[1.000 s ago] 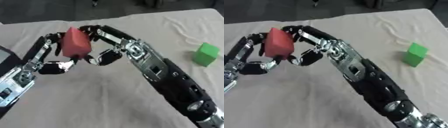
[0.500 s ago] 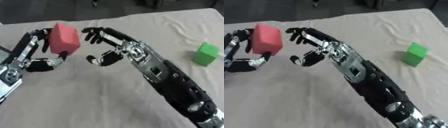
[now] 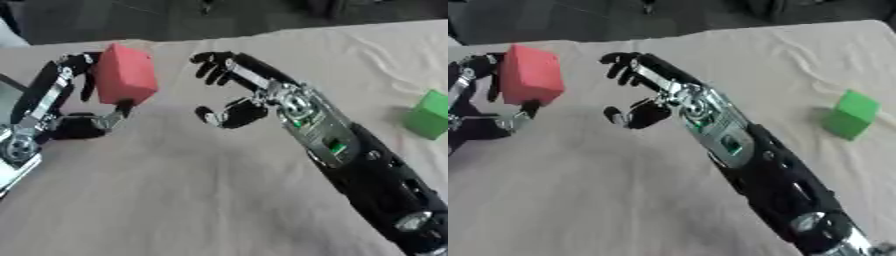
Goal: Pick up the objects with one hand, pass them to the other hand, and then place them into the box on the other side of the table.
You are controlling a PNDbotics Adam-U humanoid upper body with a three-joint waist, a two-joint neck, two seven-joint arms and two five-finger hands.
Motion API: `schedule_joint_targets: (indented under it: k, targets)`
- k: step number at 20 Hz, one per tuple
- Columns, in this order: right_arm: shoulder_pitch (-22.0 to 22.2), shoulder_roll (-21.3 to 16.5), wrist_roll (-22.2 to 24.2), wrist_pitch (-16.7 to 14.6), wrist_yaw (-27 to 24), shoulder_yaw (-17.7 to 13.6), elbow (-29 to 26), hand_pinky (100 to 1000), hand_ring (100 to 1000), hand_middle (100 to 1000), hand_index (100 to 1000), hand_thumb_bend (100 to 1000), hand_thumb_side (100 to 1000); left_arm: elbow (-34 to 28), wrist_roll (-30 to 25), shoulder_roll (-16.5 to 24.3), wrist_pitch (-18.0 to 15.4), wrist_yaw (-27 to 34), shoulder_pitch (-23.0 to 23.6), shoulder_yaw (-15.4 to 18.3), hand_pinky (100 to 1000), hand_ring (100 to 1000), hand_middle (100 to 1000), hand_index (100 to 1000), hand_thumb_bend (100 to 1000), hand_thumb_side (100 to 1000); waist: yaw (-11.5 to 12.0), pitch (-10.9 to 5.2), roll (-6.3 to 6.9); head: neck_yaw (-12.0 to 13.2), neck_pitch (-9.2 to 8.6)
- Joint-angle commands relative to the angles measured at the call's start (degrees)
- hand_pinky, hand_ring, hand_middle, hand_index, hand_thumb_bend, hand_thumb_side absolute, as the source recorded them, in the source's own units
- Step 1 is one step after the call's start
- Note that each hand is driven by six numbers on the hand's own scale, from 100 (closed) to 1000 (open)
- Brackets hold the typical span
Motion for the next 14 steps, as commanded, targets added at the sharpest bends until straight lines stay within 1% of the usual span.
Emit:
schedule_joint_targets:
  k: [1,2,3,4,6,9,11,12,13,14]
  targets:
    - [-1.26,-1.3,-1.11,1.28,-0.72,-0.77,-0.68,752,761,743,916,322,100,-2.42,1.62,4.52,1.18,1.06,0.59,2.81,611,557,163,252,100,263,0.18,-1.72,-0.02,2.11,-0.97]
    - [-1.24,-1.5,-1.49,1.78,-0.98,-0.85,-0.75,739,753,728,906,264,100,-3.01,2.17,5.41,1.66,1.4,1.3,3.57,611,557,163,253,100,261,0.21,-1.81,-0.06,2.62,-1.04]
    - [-1.18,-1.65,-2.13,2.39,-1.23,-1.01,-0.8,710,725,677,877,185,100,-3.57,2.71,6.24,2.13,1.74,2.02,4.35,611,557,164,253,100,260,0.24,-1.89,-0.1,3.04,-1.09]
    - [-1.08,-1.73,-3.41,3.15,-1.85,-1.29,-0.81,698,713,651,859,110,100,-4.1,3.3,7.07,2.64,2.09,2.8,5.21,611,557,164,254,100,260,0.27,-1.96,-0.14,3.45,-1.15]
    - [-0.91,-1.88,-6.87,4.7,-3.48,-1.73,-0.66,646,678,606,803,100,100,-5.01,4.38,8.62,3.6,2.66,4.3,6.8,612,557,166,256,100,251,0.35,-2.01,-0.21,4.29,-1.29]
    - [-0.66,-2.3,-12.34,5.6,-6.34,-1.84,-0.82,634,683,626,801,100,100,-5.7,5.54,10.61,5.13,2.82,6.48,8.98,614,555,173,262,100,238,0.44,-1.98,-0.33,5.53,-1.42]
    - [-0.61,-2.55,-14.23,6.01,-7.66,-1.82,-0.76,646,712,655,816,100,217,-5.39,5.97,11.38,6.1,2.51,7.58,10.11,616,556,180,268,100,227,0.52,-1.92,-0.47,6.28,-1.57]
    - [-0.61,-2.66,-14.7,6.16,-8.16,-1.85,-0.79,648,723,665,818,100,249,-5.22,6.14,11.67,6.37,2.3,7.99,10.57,616,555,183,270,100,221,0.55,-1.88,-0.56,6.63,-1.63]
    - [-0.61,-2.79,-15.0,6.2,-8.46,-1.9,-0.92,649,732,673,817,100,224,-5.0,6.33,11.91,6.58,2.08,8.37,11.05,616,554,185,272,100,215,0.59,-1.84,-0.66,7.01,-1.7]
    - [-0.6,-2.91,-15.28,6.17,-8.57,-1.97,-1.17,647,732,674,815,100,221,-4.66,6.59,12.14,6.8,1.86,8.73,11.57,617,554,186,273,100,212,0.61,-1.8,-0.77,7.42,-1.77]
